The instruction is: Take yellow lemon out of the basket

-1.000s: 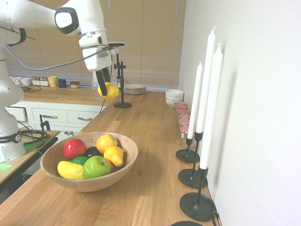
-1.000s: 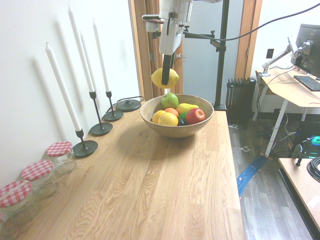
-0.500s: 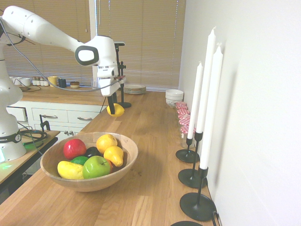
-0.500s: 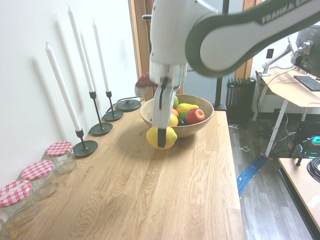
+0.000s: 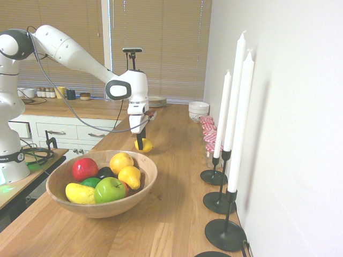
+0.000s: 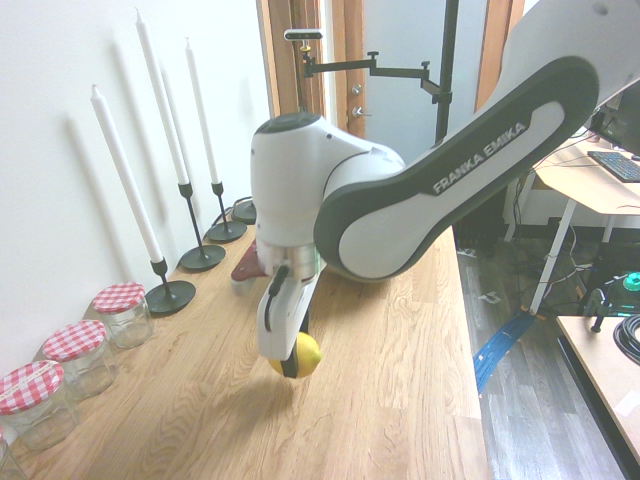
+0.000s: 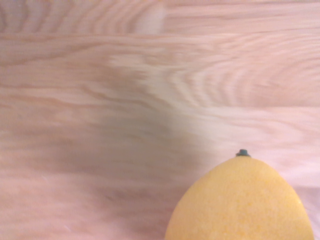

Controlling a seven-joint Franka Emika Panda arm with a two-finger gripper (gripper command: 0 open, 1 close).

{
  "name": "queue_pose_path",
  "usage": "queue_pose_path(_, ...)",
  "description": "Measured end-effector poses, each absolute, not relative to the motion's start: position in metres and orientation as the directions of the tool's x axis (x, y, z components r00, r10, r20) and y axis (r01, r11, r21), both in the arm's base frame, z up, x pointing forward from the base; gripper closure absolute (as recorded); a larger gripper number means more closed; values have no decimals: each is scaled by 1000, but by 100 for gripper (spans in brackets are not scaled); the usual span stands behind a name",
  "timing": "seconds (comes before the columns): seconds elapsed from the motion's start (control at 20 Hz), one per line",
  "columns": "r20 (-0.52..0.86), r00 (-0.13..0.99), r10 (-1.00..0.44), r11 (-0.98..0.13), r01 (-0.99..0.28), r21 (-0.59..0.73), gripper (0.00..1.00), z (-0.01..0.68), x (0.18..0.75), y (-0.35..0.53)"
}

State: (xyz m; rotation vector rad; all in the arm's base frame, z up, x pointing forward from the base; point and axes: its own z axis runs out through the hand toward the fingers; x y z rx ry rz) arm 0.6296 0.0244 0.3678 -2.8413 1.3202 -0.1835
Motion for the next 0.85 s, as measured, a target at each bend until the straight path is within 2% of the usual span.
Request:
queue_pose_path(0.05,105,638,-763,-644,-763,-53,0,367,632,28)
queue_pose_path(0.85,111,614,-781,-622,-781,-59,0,372,635,23)
